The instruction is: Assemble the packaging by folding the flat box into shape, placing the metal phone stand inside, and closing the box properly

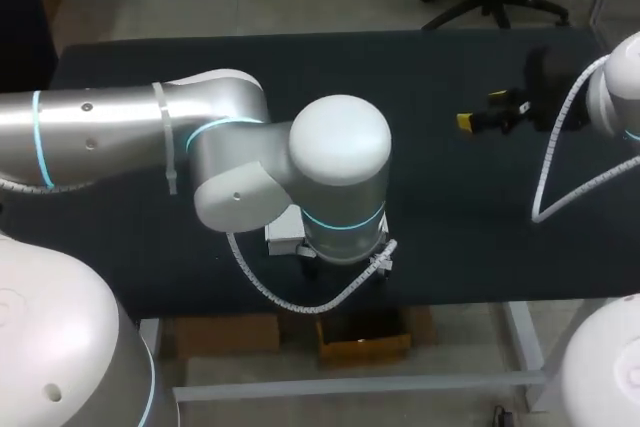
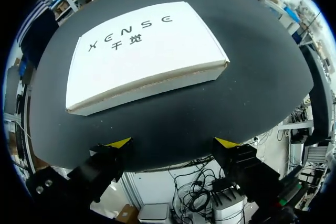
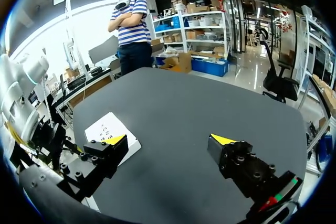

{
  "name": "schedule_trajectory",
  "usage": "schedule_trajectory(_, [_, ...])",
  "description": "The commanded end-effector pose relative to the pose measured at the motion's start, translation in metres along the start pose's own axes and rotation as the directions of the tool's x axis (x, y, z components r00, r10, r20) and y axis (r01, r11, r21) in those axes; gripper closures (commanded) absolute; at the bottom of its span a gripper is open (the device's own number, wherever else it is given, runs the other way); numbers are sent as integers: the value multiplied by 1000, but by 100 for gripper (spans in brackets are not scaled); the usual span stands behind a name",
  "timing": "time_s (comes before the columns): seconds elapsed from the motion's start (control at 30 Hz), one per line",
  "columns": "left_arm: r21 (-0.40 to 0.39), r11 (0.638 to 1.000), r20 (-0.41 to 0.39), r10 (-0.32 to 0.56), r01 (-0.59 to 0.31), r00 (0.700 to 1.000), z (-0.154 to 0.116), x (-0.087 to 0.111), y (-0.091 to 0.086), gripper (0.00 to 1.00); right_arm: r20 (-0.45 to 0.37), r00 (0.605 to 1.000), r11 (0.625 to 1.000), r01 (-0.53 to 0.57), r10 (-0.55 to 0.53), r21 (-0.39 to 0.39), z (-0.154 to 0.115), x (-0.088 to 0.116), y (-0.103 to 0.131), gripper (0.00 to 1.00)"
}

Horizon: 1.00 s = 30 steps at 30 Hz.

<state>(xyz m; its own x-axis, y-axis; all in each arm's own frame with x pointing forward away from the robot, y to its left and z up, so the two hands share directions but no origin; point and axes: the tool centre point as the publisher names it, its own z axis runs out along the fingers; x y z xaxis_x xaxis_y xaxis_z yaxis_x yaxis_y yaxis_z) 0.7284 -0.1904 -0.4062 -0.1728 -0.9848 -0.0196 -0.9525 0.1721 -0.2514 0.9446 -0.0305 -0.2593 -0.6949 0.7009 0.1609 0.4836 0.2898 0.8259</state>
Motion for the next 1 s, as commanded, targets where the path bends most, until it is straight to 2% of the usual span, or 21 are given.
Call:
schedule_trajectory(0.03, [-8, 1000, 92, -6, 7, 996, 4, 3, -6, 0, 2, 1000, 1000, 1, -1, -5, -1, 1, -1, 0])
schedule_trajectory(0.3, [-12, 999, 86, -39, 40, 996, 7, -4, -22, 0, 2, 1000, 1000, 1, -1, -5, -1, 1, -1, 0])
schedule_trajectory(0.57, [-23, 997, 68, -71, 73, 995, 4, -12, -34, 0, -24, 993, 991, 114, -116, -68, -3, -10, 3, 0])
schedule_trajectory(0.7, [-35, 994, 57, -104, 106, 993, 6, -18, -42, 0, -33, 986, 984, 158, -161, -76, -4, -17, 3, 0])
schedule_trajectory(1.0, [-66, 987, 42, -142, 145, 989, 11, -28, -57, 0, -35, 984, 982, 170, -173, -85, -3, -25, 4, 0])
